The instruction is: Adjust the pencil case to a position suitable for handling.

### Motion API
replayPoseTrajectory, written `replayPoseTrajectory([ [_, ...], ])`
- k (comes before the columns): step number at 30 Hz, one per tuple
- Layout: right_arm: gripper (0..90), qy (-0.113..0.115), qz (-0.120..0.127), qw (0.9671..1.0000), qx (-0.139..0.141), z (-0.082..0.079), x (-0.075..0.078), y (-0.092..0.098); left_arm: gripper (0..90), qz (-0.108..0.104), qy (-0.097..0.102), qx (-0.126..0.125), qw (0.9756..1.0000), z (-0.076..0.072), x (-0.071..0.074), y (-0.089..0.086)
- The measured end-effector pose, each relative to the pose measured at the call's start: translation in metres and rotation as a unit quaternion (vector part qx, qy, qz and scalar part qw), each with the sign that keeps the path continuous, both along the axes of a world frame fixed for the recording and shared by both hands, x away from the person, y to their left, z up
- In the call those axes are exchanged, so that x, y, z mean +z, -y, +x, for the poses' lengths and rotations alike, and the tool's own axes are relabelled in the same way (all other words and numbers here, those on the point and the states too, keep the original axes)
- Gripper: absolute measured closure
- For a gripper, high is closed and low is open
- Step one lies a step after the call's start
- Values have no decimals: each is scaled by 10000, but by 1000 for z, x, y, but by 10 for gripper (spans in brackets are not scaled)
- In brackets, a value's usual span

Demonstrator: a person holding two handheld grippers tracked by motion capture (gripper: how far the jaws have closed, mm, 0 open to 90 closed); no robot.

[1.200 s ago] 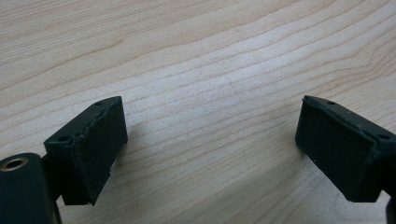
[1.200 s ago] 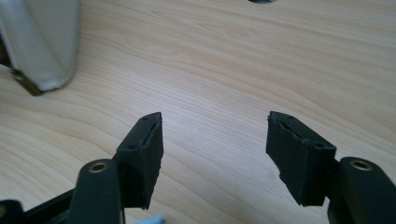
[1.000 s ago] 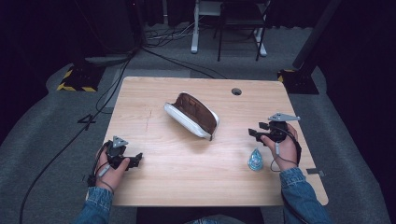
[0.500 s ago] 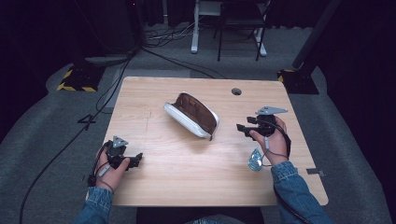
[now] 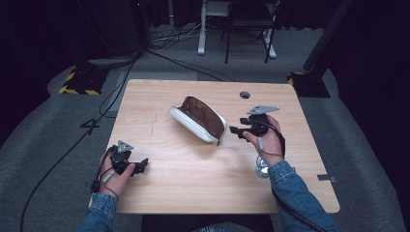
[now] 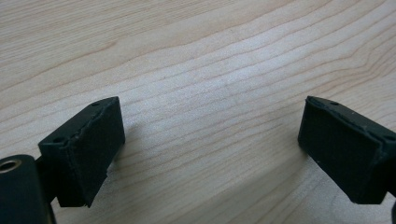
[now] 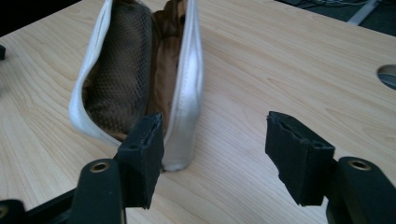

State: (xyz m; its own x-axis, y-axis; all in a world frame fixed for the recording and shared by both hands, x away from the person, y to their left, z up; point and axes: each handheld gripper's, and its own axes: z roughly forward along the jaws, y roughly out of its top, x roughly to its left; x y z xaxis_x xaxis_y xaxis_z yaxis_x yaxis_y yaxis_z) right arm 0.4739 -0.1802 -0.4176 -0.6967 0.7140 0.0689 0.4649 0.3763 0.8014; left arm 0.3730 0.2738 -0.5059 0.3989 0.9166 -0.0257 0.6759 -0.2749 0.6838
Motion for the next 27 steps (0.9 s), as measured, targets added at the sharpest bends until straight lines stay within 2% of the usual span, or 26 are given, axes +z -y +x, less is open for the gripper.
replayPoseTrajectory([
  [11,386,-172,-72,9998,103,16,-7,-27,64,-5,-22,3,10000,1,0,1],
  [16,390,-284,-124,9995,112,25,-14,-39,64,-5,-22,2,10000,1,0,1],
  [27,408,-447,-220,9987,65,37,-31,-47,64,-4,-23,1,10000,1,0,1],
])
